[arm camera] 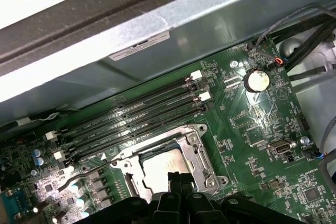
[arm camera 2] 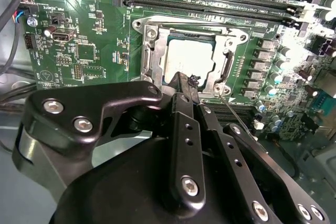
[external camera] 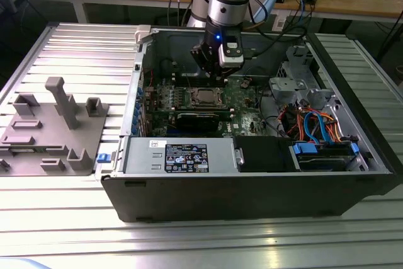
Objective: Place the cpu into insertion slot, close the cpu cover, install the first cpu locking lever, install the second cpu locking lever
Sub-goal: 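Install the first cpu locking lever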
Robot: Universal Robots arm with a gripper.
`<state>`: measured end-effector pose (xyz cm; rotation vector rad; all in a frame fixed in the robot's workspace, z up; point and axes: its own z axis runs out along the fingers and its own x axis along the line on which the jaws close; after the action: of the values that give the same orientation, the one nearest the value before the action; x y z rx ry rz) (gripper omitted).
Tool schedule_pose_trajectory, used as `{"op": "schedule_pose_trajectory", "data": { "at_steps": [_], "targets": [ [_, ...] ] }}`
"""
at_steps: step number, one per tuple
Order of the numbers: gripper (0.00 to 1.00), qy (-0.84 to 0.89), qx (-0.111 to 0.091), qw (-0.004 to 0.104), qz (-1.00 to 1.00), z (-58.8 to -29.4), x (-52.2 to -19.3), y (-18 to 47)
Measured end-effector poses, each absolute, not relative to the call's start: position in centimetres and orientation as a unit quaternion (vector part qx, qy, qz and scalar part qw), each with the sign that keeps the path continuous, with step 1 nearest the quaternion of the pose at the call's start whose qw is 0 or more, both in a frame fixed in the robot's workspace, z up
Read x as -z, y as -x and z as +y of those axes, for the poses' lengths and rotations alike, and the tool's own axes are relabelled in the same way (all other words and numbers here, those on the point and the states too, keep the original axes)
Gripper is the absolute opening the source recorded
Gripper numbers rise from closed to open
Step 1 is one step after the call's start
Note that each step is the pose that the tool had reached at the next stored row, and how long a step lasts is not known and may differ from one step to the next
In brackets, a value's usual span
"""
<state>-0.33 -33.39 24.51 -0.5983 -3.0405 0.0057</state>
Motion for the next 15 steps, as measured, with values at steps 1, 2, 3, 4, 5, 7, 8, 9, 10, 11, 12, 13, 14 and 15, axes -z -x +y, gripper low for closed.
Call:
{"op": "schedule_pose_trajectory", "data": {
  "at_steps": [1, 2, 3, 4, 5, 7, 8, 9, 10, 11, 12, 13, 14, 15],
  "targets": [
    [0.11, 0.190, -0.002, 0.021, -0.982, -33.39, -24.51, 0.33],
    [0.11, 0.187, -0.002, 0.021, -0.982, -33.39, -24.51, 0.33],
    [0.11, 0.182, -0.002, 0.021, -0.983, -33.39, -24.51, 0.33],
    [0.11, 0.180, -0.002, 0.021, -0.983, -33.39, -24.51, 0.33],
    [0.11, 0.178, -0.002, 0.021, -0.984, -33.39, -24.51, 0.33],
    [0.11, 0.174, -0.002, 0.021, -0.985, -33.39, -24.51, 0.33],
    [0.11, 0.171, -0.003, 0.021, -0.985, -33.39, -24.50, 0.33],
    [0.11, 0.169, -0.003, 0.021, -0.985, -33.39, -24.51, 0.33],
    [0.11, 0.167, -0.003, 0.021, -0.986, -33.39, -24.51, 0.33],
    [0.11, 0.164, -0.003, 0.021, -0.986, -33.39, -24.51, 0.33],
    [0.11, 0.162, -0.003, 0.021, -0.987, -33.39, -24.51, 0.33],
    [0.11, 0.159, -0.004, 0.021, -0.987, -33.39, -24.51, 0.33],
    [0.11, 0.156, -0.004, 0.021, -0.987, -33.39, -24.51, 0.33],
    [0.11, 0.153, -0.004, 0.021, -0.988, -33.39, -24.51, 0.33]
  ]
}}
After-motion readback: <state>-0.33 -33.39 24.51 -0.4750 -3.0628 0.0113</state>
